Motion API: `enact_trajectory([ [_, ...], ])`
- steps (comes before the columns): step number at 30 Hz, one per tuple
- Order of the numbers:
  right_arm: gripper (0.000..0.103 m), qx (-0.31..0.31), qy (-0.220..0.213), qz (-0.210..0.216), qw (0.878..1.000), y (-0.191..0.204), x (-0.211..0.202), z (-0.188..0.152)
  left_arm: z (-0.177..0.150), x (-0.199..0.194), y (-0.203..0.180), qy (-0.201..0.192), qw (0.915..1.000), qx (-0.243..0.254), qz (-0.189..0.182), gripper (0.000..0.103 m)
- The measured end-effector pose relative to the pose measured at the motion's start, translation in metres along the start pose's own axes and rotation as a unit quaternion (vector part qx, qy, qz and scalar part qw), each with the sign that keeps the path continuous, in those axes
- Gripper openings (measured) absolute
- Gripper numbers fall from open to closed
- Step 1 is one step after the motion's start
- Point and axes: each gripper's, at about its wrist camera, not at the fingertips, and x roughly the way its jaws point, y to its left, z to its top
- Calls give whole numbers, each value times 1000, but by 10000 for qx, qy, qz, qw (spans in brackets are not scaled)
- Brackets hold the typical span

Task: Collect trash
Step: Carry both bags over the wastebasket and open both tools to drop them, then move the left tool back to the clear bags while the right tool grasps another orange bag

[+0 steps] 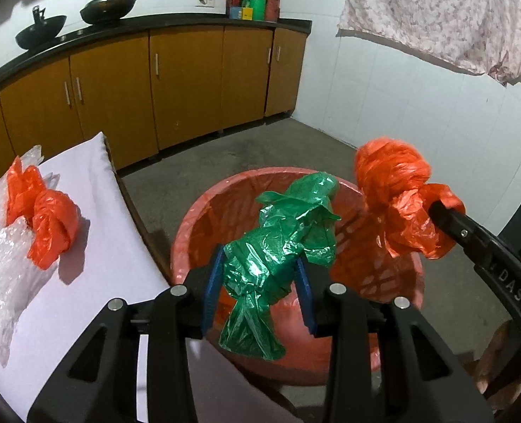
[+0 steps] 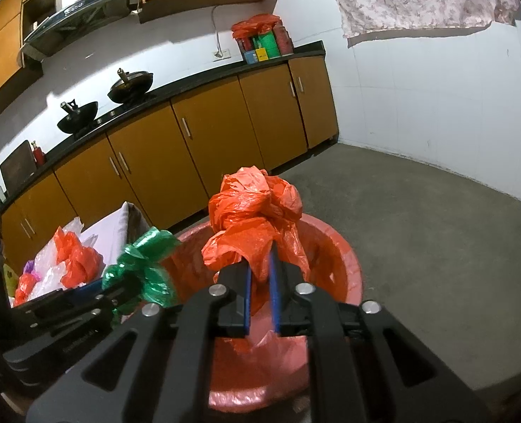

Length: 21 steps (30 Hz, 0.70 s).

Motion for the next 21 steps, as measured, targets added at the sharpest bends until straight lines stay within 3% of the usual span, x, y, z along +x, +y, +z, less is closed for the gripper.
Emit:
enact_trajectory([
  [2, 41, 20, -27, 41, 10000, -1, -1, -1, 1, 2, -3, 16, 10000, 16, -30, 49],
  [4, 48, -3, -80, 2, 10000, -3, -5, -3, 3, 4, -5, -7, 10000, 34, -1, 57],
  [14, 59, 52, -122, -209, 9997, -14, -20, -1, -5, -6, 14, -21, 9997, -185, 179, 63],
  [21, 59, -242, -192, 22, 9995, 15, -29, 2, -14, -36, 44, -287, 9979, -243, 521, 70],
])
